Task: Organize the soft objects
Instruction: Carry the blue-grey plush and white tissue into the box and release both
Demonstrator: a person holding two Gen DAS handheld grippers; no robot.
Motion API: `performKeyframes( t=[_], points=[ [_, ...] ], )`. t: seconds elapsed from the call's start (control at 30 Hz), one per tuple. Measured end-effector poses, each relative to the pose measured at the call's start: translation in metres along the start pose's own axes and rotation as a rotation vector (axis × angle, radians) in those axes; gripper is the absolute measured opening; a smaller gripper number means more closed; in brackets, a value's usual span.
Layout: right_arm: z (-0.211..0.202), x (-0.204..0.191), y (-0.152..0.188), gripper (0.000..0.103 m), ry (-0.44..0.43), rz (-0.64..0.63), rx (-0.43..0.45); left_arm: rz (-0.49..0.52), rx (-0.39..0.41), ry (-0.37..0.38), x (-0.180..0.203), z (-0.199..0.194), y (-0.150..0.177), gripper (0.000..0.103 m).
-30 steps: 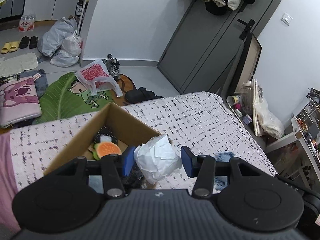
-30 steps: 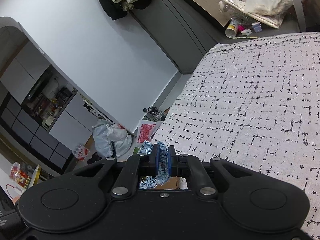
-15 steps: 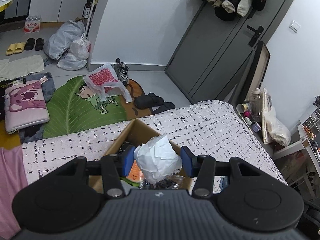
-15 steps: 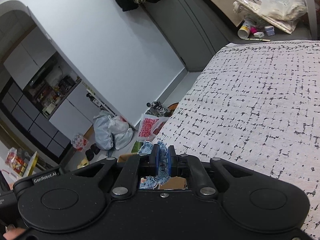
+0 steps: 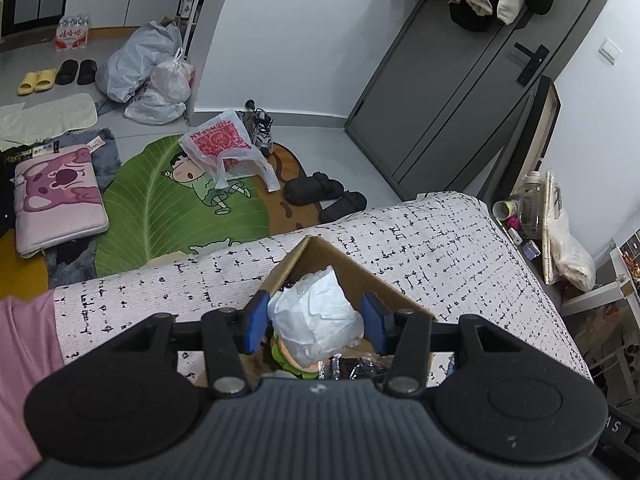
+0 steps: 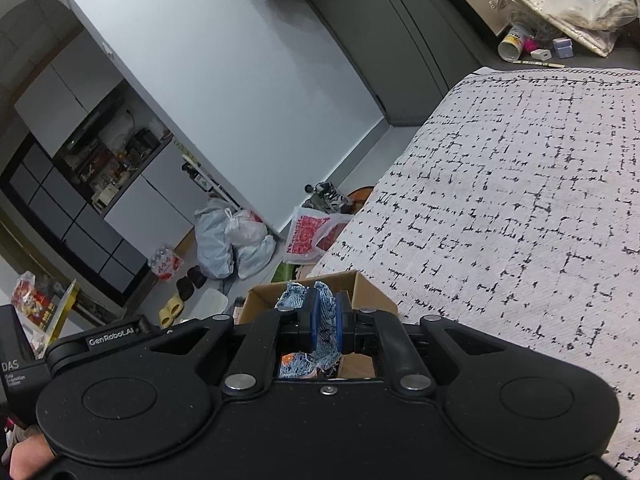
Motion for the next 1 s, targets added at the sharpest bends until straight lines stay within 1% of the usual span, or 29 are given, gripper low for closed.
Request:
performKeyframes(
  t=[0.27,0.33,0.37,0.4,0.43,0.47,0.63,0.9,1.0],
  points=[
    [0.021,-0.006,0.003,0.009,0.000,0.021,-0.003,-0.012,-0.039,0.008,-0.006,0.015,-0.006,0.049],
    [0.026,-0.007,0.003,0.014,-0.006,0.038,0.002,-0.005,-0.044,0.011,-0.005,0.017,-0.008,0.049],
    [0.029,-0.007,0.004,0.014,-0.010,0.038,0.002,-0.002,-0.046,0.013,-0.004,0.018,-0.009,0.049],
    [0.033,-0.007,0.004,0.017,0.000,0.034,-0.003,0.000,-0.049,0.016,-0.004,0.019,-0.010,0.049],
    [0.036,-0.006,0.005,0.026,0.022,0.030,-0.013,0.002,-0.051,0.019,-0.002,0.021,-0.011,0.049],
    [0.038,-0.004,0.006,0.028,0.034,0.034,-0.018,0.004,-0.055,0.023,-0.001,0.023,-0.012,0.049],
    [0.038,0.005,0.006,0.029,0.066,0.061,-0.026,0.014,-0.071,0.041,0.005,0.033,-0.012,0.049],
    [0.039,0.008,0.006,0.034,0.077,0.066,-0.040,0.041,-0.085,0.063,0.022,0.040,-0.011,0.049],
    [0.034,0.010,0.003,0.037,0.071,0.076,-0.030,0.040,-0.090,0.069,0.027,0.042,-0.011,0.055]
  ],
)
Point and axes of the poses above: each gripper's, at about its wrist camera, not at the fingertips, and z roughly the way its jaws point, x to its right, y to its underside, the point moved 4 cm from there along z, roughly the way its jaws point, and after that the axes turned 2 degrees about z, right-handed, at the moved point
